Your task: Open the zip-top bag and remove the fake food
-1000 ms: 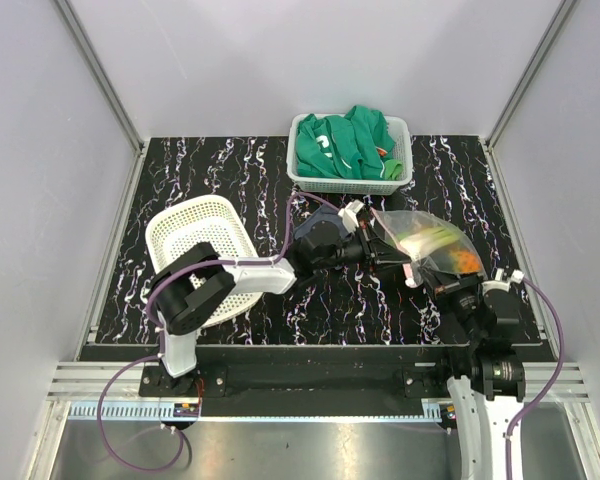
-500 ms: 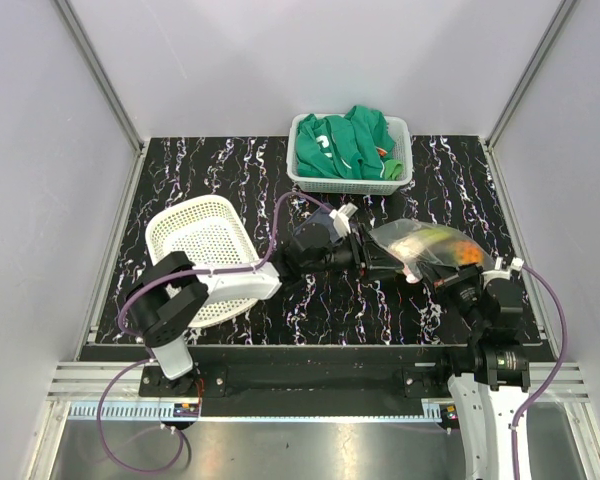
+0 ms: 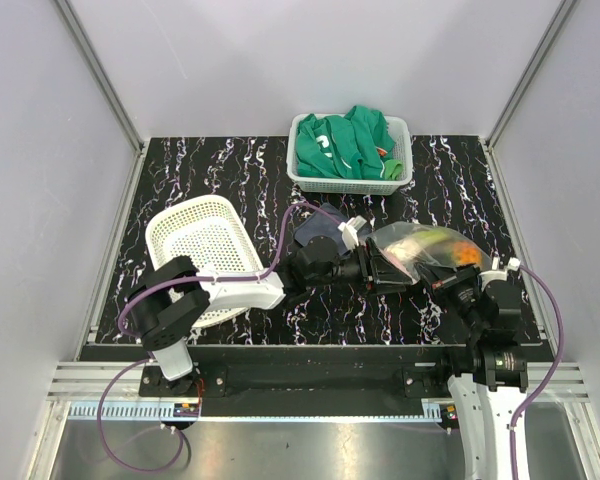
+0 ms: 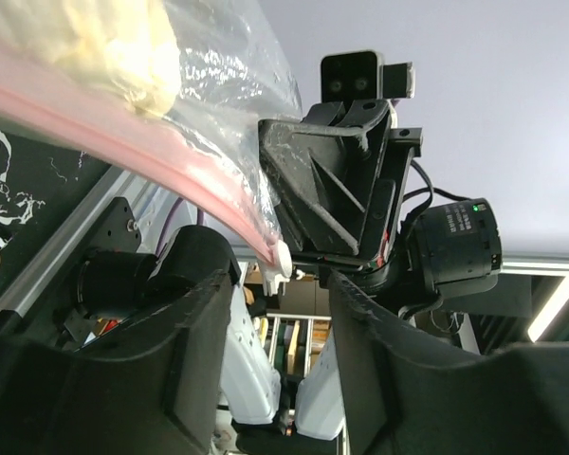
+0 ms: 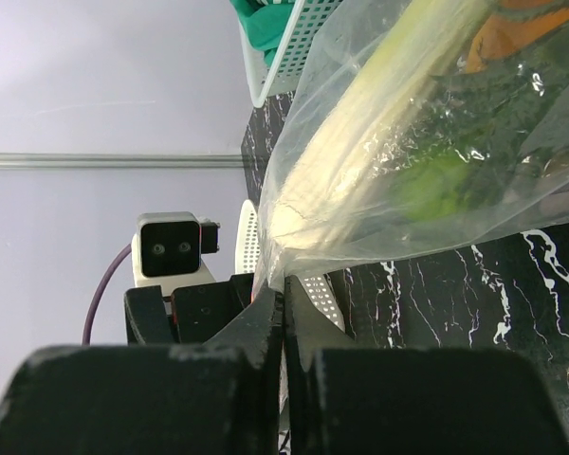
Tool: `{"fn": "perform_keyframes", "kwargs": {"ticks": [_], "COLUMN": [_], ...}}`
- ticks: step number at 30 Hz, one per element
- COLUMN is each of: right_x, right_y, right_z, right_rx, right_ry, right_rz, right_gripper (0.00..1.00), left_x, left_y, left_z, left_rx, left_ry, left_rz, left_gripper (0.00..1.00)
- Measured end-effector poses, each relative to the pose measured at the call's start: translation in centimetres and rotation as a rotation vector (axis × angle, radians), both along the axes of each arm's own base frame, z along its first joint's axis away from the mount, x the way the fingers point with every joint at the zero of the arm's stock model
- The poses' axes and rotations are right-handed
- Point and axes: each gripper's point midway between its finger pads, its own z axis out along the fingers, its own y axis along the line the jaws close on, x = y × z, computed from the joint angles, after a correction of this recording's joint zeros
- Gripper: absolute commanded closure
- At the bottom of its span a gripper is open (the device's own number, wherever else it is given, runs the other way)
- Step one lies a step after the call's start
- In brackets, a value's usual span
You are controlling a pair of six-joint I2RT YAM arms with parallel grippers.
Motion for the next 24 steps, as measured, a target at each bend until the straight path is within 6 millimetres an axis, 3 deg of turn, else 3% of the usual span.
{"fn": "perform_keyframes", "kwargs": {"ticks": [5,18,24], "right_x": [-0.09,-0.10,-0.10], "right_y": [0.02,0.02,0.03], "right_z": [0.01,-0.03,-0.06], "right_rx": [0.001,0.001,0.003], "right_ry": [-0.009,-0.009,-0.008], "right_rz": [0.001,0.000,0.000], "right_gripper": [1.00,1.00,1.00], "left_x": [0.35,0.74,0.95], "left_y": [-0.04,-0.35,-0.72], "left_z": [0.08,0.66,0.59], "left_rx": [-0.003,-0.010,-0.009], "left_ry": [0.013,0.013,0.024], "left_rz": [0.021,0.034,0.035], "left_gripper": [0.67,0.71,0.99]}}
